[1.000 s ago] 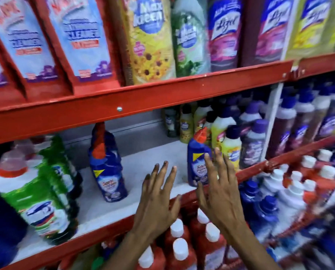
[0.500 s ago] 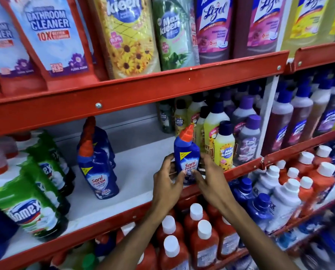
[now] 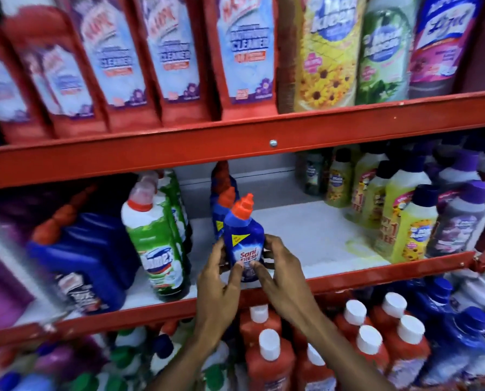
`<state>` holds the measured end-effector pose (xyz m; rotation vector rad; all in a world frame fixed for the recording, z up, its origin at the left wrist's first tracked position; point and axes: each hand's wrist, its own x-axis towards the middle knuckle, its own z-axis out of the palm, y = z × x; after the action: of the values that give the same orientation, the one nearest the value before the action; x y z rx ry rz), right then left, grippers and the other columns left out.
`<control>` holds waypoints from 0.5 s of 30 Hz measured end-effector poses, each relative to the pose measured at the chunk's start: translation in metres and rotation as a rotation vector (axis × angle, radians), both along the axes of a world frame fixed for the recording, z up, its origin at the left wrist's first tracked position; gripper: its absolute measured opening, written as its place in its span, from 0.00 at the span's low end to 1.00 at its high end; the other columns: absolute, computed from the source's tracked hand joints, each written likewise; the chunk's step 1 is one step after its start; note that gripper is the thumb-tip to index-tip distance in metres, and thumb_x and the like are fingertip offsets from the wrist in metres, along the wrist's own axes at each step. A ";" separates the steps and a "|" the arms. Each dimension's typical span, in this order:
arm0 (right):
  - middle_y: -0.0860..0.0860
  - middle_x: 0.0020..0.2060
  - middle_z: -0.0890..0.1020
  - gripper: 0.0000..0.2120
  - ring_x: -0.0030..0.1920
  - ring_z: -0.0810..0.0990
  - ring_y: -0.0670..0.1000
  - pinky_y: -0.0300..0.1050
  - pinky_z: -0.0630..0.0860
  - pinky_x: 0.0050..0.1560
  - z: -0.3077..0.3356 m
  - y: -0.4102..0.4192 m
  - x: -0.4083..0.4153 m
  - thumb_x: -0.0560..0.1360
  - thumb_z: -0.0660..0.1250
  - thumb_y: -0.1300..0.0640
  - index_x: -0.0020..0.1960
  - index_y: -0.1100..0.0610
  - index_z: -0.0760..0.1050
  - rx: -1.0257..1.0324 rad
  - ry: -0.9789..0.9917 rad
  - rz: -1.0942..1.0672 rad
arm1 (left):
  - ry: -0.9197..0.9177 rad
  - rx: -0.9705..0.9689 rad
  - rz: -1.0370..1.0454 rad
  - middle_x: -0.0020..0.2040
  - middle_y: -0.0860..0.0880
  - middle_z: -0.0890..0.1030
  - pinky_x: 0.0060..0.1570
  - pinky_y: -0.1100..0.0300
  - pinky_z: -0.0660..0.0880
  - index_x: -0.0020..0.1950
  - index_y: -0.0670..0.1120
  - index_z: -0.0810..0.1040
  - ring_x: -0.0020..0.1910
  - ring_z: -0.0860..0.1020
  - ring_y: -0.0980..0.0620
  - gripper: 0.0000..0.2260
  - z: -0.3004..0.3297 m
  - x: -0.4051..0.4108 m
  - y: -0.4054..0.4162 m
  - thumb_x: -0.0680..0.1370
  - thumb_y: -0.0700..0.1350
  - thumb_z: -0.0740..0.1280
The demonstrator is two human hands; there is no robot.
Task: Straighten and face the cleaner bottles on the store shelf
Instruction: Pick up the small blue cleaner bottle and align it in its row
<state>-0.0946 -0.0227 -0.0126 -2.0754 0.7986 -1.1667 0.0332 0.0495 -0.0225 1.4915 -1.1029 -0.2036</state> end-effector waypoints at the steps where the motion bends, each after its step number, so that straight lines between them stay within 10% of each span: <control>1: 0.47 0.60 0.82 0.19 0.57 0.82 0.47 0.50 0.81 0.57 -0.002 0.002 0.006 0.77 0.66 0.58 0.67 0.51 0.69 0.008 0.006 0.009 | -0.011 0.008 0.013 0.64 0.49 0.83 0.65 0.48 0.79 0.75 0.49 0.71 0.62 0.82 0.52 0.23 -0.001 0.004 0.003 0.80 0.44 0.68; 7: 0.48 0.59 0.82 0.18 0.56 0.83 0.47 0.48 0.81 0.56 -0.017 0.005 0.025 0.78 0.66 0.59 0.66 0.51 0.69 0.024 0.050 0.005 | -0.103 0.044 0.039 0.61 0.50 0.84 0.60 0.55 0.79 0.71 0.50 0.72 0.58 0.83 0.52 0.20 -0.008 0.018 0.012 0.80 0.38 0.68; 11: 0.43 0.59 0.82 0.20 0.56 0.82 0.39 0.33 0.79 0.55 -0.023 0.005 0.025 0.77 0.68 0.58 0.66 0.47 0.69 0.056 0.009 0.008 | -0.101 0.055 0.025 0.63 0.53 0.82 0.59 0.73 0.75 0.70 0.57 0.69 0.59 0.79 0.70 0.22 -0.012 0.023 0.010 0.80 0.39 0.68; 15: 0.46 0.68 0.78 0.22 0.64 0.79 0.42 0.34 0.79 0.60 -0.025 0.004 0.027 0.81 0.64 0.54 0.74 0.49 0.66 0.299 -0.139 0.033 | 0.059 0.085 -0.005 0.76 0.50 0.74 0.74 0.50 0.72 0.79 0.49 0.63 0.73 0.74 0.56 0.29 -0.013 0.019 0.012 0.79 0.54 0.65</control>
<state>-0.0672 -0.0190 -0.0372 -1.7378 0.8147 -1.0875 0.0525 0.0619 -0.0360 1.5481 -1.0624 -0.2994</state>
